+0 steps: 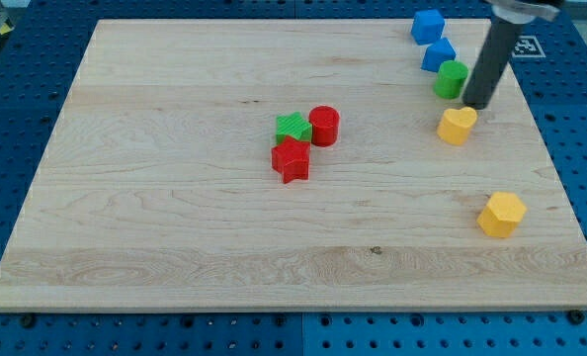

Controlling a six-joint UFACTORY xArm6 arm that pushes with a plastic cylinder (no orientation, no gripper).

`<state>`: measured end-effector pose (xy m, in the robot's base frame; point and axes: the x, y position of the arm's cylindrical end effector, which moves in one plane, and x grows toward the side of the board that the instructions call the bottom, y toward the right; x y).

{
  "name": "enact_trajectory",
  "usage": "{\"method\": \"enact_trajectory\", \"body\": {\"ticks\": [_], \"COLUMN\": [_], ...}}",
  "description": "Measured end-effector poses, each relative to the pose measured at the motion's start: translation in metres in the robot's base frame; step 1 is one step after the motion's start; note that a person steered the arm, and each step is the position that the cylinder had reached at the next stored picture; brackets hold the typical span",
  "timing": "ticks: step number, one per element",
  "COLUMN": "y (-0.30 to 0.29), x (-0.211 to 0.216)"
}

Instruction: Slide the green circle slightly left

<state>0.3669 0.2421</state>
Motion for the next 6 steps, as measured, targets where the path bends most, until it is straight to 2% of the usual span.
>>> {"method": "enact_trajectory", "body": {"ticks": [1, 2, 3, 6], "y": [0.023, 0.023, 0.014, -0.094], "x": [-0.011, -0.031, -0.033, -0.036]}}
